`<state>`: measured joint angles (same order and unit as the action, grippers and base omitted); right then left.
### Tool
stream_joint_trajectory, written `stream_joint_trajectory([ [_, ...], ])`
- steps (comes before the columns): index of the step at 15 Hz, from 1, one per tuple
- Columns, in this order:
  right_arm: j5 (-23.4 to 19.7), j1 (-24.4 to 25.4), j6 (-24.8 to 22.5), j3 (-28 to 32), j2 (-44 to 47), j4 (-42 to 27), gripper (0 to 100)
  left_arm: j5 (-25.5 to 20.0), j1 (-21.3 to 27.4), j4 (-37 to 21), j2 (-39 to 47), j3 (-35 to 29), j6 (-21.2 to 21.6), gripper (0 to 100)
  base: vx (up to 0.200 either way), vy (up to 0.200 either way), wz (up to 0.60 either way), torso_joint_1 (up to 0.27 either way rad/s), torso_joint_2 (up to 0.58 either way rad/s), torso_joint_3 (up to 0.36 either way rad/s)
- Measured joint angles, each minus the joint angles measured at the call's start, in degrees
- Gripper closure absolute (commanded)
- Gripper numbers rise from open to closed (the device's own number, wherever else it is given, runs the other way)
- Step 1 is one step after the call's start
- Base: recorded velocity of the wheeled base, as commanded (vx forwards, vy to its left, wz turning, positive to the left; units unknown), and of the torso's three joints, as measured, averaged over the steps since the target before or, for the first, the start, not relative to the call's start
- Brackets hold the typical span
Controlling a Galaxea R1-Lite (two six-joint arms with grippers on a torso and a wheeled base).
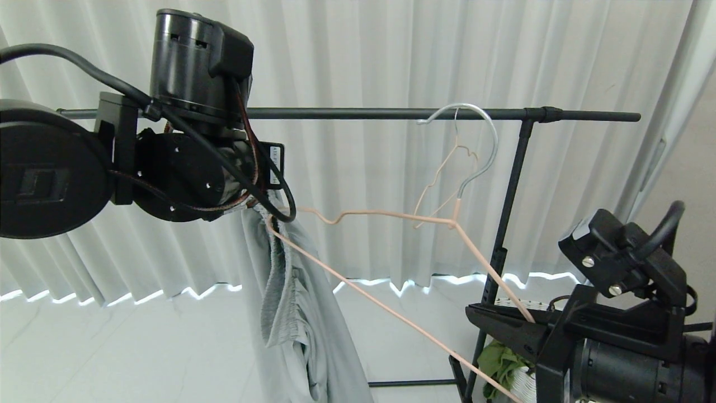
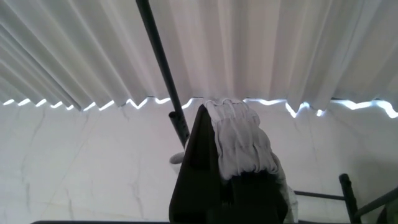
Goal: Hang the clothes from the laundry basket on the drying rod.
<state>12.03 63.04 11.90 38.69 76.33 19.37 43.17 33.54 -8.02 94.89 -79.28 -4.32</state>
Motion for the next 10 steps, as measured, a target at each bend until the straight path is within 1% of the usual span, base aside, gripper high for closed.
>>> stream_joint_trajectory([
  [3, 1.13, -0.45, 0.0, -0.02, 0.62, 1.29, 100, 0.38, -0.05, -0.07, 0.01, 0.74, 0.02, 100, 0.0, 0.0, 0.0, 0.0, 0.0, 0.0],
  [6, 1.79, -1.16, 0.02, -0.02, 2.32, 4.68, 100, 0.4, 0.55, -0.16, 0.0, 1.41, 0.02, 100, 0.0, 0.0, 0.0, 0.0, 0.0, 0.0],
  [8, 3.1, -1.57, 0.0, -0.02, 3.69, 6.11, 100, 1.77, 0.02, -0.13, 0.04, 1.55, 0.02, 100, 0.0, 0.0, 0.0, 0.0, 0.0, 0.0],
  [10, 4.08, -1.71, 0.02, -0.02, 4.35, 6.22, 100, 4.34, -1.23, -0.07, 0.1, 1.79, 0.02, 100, 0.0, 0.0, 0.0, 0.0, 0.0, 0.0],
])
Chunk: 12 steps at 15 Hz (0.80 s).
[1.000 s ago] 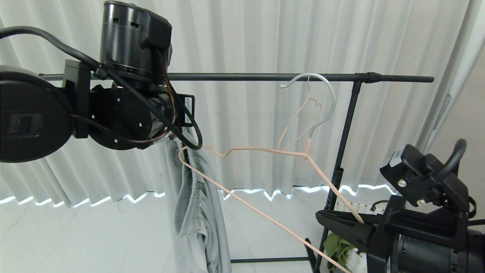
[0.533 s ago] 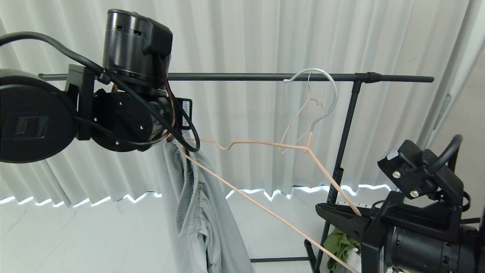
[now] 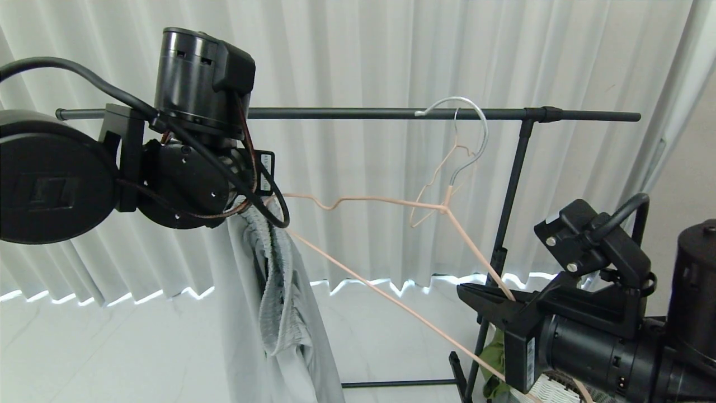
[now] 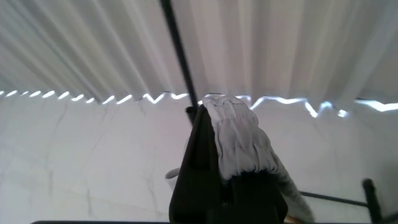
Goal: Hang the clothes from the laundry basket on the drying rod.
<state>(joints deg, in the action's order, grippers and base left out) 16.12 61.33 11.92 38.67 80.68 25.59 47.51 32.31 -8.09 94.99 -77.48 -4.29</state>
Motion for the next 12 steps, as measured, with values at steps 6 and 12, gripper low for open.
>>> stream_joint_trajectory([
  [6, 0.16, 0.0, 0.04, 0.0, 0.85, -0.02, 100, 0.11, 1.93, 0.0, -0.3, 1.3, -0.22, 100, 0.0, 0.0, 0.0, 0.0, 0.0, 0.0],
  [12, 0.41, 0.0, 0.9, 0.09, 3.83, 5.72, 100, 0.11, 6.56, -0.05, -0.95, 1.49, -2.73, 100, 0.0, 0.0, 0.0, 0.0, 0.0, 0.0],
])
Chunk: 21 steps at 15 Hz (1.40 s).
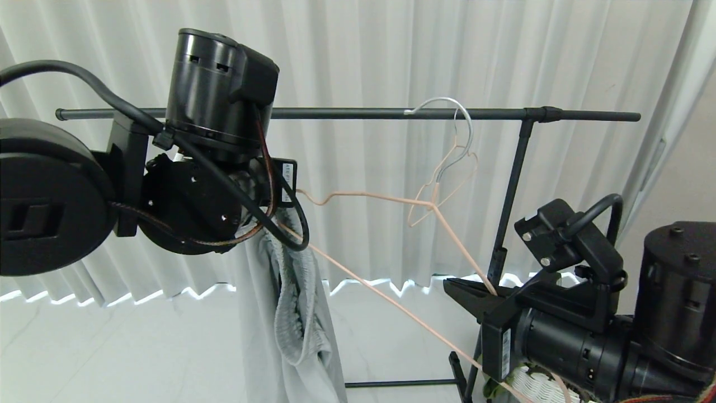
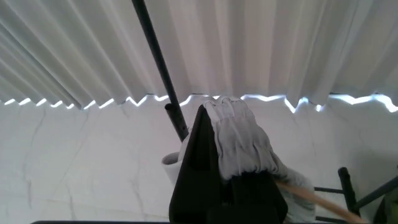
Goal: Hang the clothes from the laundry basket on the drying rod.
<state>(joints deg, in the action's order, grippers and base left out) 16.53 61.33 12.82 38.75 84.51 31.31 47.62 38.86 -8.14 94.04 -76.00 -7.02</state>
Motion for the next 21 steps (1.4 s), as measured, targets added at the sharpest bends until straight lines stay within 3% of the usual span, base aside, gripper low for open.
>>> stream_joint_trajectory([
  [7, -0.06, 0.49, 0.0, 0.24, 6.42, 5.17, 100, -0.13, 8.02, -0.04, -1.43, -0.07, -4.41, 100, 0.0, 0.0, 0.0, 0.0, 0.0, 0.0],
  [13, -0.09, 3.28, 1.07, 1.05, 10.25, 5.32, 100, -3.44, 15.59, -0.06, -1.97, -0.38, -4.63, 100, 0.0, 0.0, 0.0, 0.0, 0.0, 0.0],
  [21, 0.95, 4.21, 3.02, 2.56, 12.85, 9.97, 100, -4.64, 19.82, -0.01, -3.44, 1.35, -4.74, 100, 0.0, 0.0, 0.0, 0.0, 0.0, 0.0],
])
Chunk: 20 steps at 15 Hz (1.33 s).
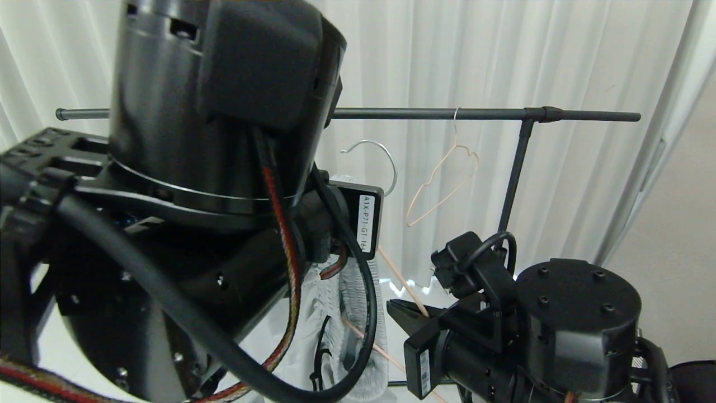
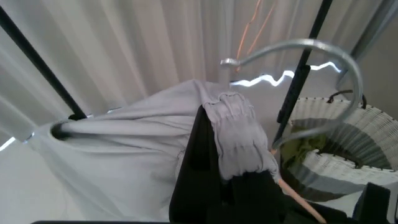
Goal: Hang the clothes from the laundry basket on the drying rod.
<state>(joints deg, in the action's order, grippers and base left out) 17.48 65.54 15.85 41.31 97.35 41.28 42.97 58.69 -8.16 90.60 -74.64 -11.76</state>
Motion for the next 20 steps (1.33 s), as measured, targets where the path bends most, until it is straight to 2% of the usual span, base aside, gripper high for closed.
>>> stream_joint_trajectory([
  [4, 3.62, 0.0, 2.05, 2.69, 0.0, 1.12, 100, 0.02, -0.34, 0.28, -1.74, 0.76, -0.06, 100, 0.0, 0.0, 0.0, 0.0, 0.0, 0.0],
  [11, 6.52, 0.37, 2.02, 4.72, -0.37, 4.82, 100, 0.11, -0.5, 0.69, -2.29, 0.61, -0.27, 100, 0.0, 0.0, 0.0, 0.0, 0.0, 0.0],
  [12, 6.6, 0.48, 2.0, 4.72, -0.59, 4.86, 100, 0.11, -0.5, 0.69, -2.34, 0.55, -0.27, 0, 0.0, 0.0, 0.0, 0.0, 0.0, 0.0],
  [20, 6.7, 0.69, 1.56, 5.12, -2.12, 6.35, 100, 0.09, -0.04, 0.77, -2.36, 0.56, -0.22, 0, 0.0, 0.0, 0.0, 0.0, 0.0, 0.0],
])
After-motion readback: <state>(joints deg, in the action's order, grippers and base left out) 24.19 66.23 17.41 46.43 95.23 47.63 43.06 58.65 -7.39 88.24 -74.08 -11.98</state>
